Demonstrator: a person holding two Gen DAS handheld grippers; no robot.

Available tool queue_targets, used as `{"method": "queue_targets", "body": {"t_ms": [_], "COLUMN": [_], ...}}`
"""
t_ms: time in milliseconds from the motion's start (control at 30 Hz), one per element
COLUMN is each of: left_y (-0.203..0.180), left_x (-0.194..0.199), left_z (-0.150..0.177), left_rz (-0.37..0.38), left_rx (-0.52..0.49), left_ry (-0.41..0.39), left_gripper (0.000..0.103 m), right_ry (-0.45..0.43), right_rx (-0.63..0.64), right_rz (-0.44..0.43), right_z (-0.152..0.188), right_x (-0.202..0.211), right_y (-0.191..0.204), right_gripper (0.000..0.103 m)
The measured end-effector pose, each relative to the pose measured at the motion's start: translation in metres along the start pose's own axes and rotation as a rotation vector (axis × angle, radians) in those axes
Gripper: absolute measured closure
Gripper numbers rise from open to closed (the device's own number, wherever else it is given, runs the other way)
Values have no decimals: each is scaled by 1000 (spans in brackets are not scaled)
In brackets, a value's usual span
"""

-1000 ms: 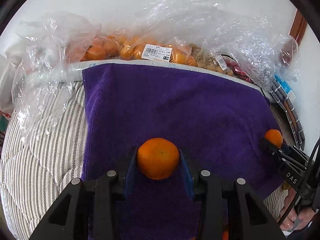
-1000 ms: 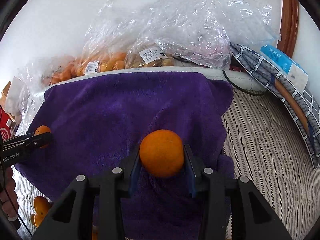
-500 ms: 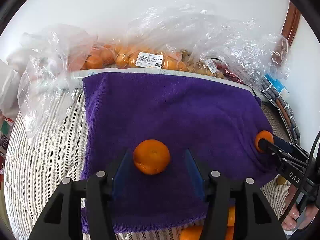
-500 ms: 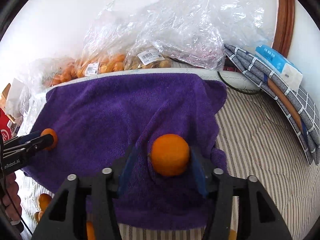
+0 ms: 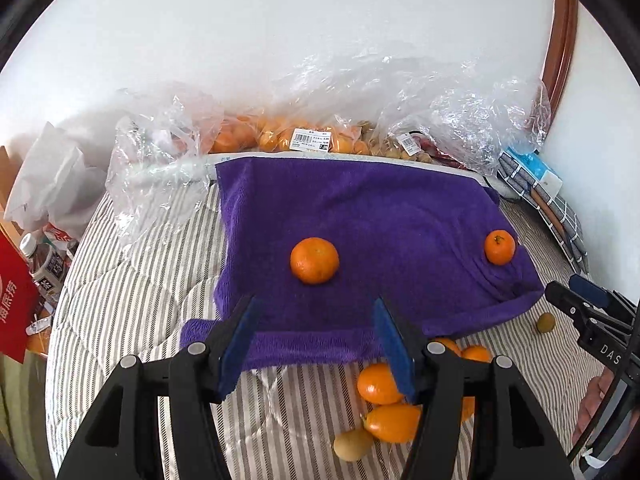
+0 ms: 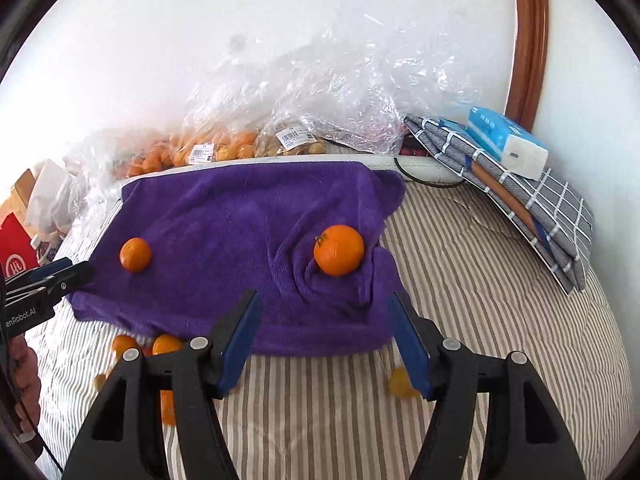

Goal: Organize fruits
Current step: 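Move the right gripper back to the small yellow fruit and close on it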

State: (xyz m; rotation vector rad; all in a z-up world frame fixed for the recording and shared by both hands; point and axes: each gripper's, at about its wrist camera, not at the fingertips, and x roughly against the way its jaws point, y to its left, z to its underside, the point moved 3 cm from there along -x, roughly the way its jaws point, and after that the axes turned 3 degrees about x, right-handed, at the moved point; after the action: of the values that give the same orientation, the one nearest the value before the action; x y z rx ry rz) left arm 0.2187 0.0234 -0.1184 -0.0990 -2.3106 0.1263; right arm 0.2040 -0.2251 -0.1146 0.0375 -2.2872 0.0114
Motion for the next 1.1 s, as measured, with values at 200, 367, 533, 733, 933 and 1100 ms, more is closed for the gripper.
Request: {"method": "queue_targets", "body": {"t_ms": [200, 367, 533, 733, 933, 1100], "left_y": [1, -3, -5, -6, 2, 5], "left_x": [30, 43, 56, 57, 43, 29], "left_z": [22, 37, 49, 62, 71, 73], "left_rz": [-2, -7, -3, -18, 2, -7], "left_rx": [7, 7, -15, -34, -16, -27], "left_ry": [-31, -28, -35, -14, 32, 43], "left_gripper": [45, 45, 45, 45, 45, 45], "right_ry": [-31, 21, 21, 29, 79, 65], "right_rx": [11, 3, -8, -65, -83, -60], "right_rz": [49, 10, 5, -8, -14, 23], "right_z": [24, 42, 57, 70, 79, 81], "right_x": [30, 42, 52, 53, 37, 24], "right_y": [-5, -11, -17, -27, -31, -30], "right_gripper": [38, 38, 38, 38, 38, 38]}}
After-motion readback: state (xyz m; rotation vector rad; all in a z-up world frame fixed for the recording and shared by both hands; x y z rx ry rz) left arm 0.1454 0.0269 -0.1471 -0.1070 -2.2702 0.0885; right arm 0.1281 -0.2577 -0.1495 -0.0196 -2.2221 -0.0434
